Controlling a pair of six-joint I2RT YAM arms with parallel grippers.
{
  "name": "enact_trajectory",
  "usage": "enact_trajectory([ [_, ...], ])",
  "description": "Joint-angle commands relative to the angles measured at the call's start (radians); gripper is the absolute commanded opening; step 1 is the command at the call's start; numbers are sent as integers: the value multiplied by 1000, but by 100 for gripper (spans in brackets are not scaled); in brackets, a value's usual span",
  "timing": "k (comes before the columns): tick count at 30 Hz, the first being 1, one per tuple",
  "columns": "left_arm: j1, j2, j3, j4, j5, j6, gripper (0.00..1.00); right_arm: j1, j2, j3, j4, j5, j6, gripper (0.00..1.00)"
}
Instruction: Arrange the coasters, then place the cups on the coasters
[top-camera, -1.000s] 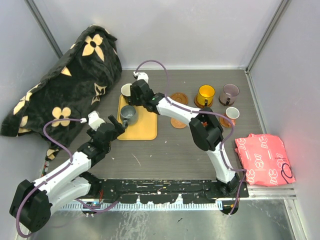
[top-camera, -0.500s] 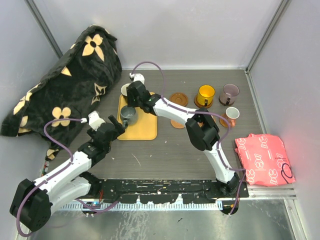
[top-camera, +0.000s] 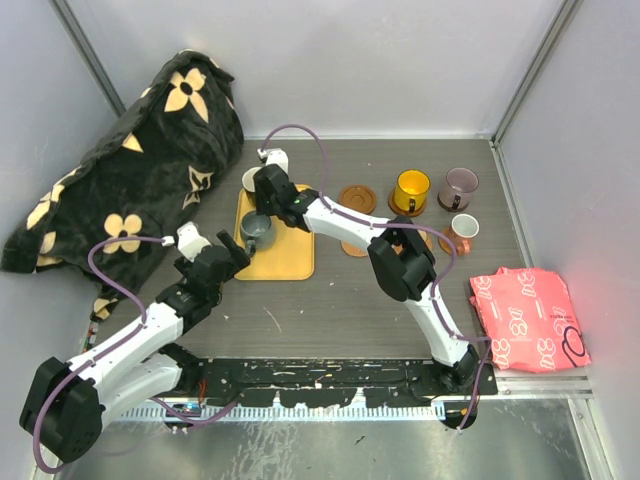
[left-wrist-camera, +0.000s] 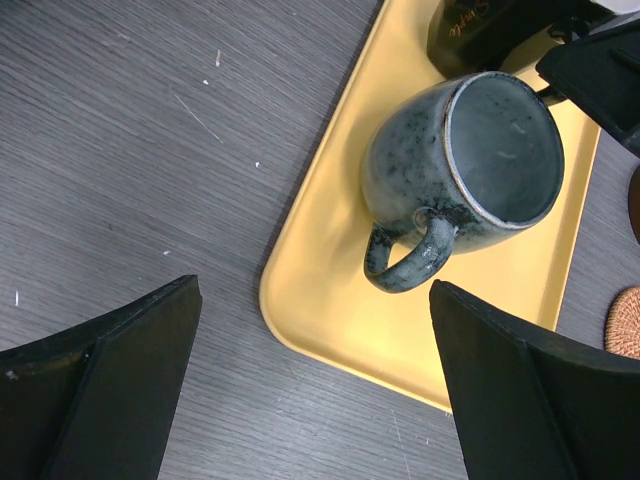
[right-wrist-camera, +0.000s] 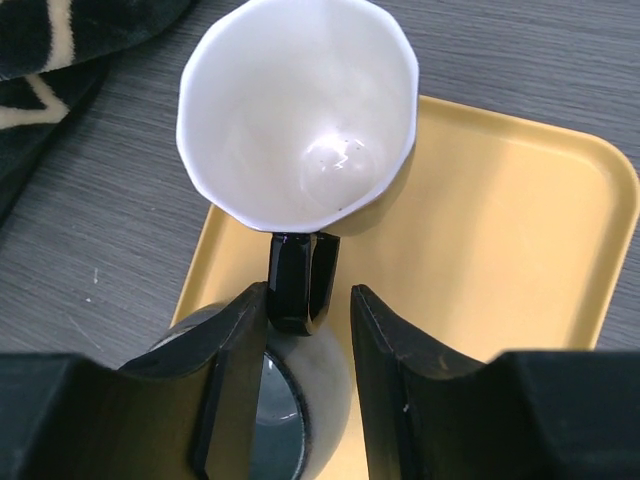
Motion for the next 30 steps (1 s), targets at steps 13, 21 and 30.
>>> enact_trajectory([
  [13,4,2,23,33,-10,-10,98,2,5,20,48,92,-83,43],
  [21,4,2,25,33,-13,-9,98,2,26,22,74,81,-91,30],
  [30,4,5,25,33,-11,-8,98,1,28,8,99,80,-95,23],
])
